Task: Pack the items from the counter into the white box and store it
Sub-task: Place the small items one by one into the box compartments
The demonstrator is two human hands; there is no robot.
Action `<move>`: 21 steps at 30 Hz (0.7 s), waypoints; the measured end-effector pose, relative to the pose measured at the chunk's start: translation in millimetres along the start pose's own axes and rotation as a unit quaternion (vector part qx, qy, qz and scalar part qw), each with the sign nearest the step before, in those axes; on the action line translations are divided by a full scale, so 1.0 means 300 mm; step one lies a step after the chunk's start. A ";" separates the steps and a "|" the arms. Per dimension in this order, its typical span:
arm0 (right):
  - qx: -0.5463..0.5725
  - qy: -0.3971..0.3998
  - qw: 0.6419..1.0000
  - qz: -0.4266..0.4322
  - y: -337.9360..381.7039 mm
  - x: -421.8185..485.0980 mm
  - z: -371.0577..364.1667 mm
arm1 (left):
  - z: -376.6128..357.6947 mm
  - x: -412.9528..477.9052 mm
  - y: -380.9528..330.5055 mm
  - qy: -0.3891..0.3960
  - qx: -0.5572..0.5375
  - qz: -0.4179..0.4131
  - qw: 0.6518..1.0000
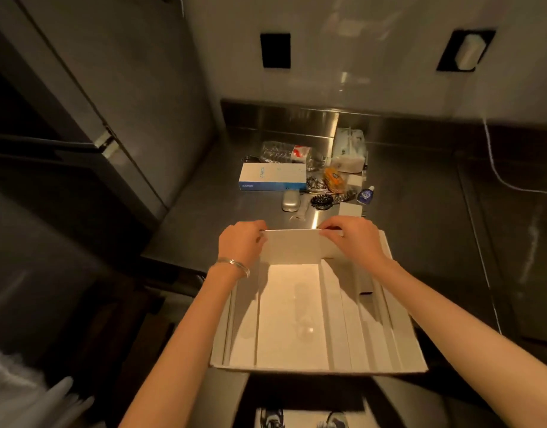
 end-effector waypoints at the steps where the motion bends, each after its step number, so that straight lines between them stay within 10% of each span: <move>1: 0.006 -0.008 1.000 -0.007 0.009 0.002 -0.005 | -0.003 -0.008 0.004 -0.030 -0.038 -0.002 0.999; 6: 0.054 -0.024 0.997 -0.040 0.044 0.034 -0.025 | 0.014 0.025 0.071 -0.041 -0.245 -0.009 0.969; 21: 0.122 0.051 0.989 -0.066 0.137 0.143 -0.060 | 0.047 0.187 0.214 -0.013 -0.199 -0.057 0.978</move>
Point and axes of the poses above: each hand's wrist, its own x-axis towards the middle knuckle, its own z-axis out of the back of the hand, y = z × x, the point moved 3 cm from there along x, towards the middle knuckle, and after that the axes turned 2 degrees about -z, right-handed, at the moved point
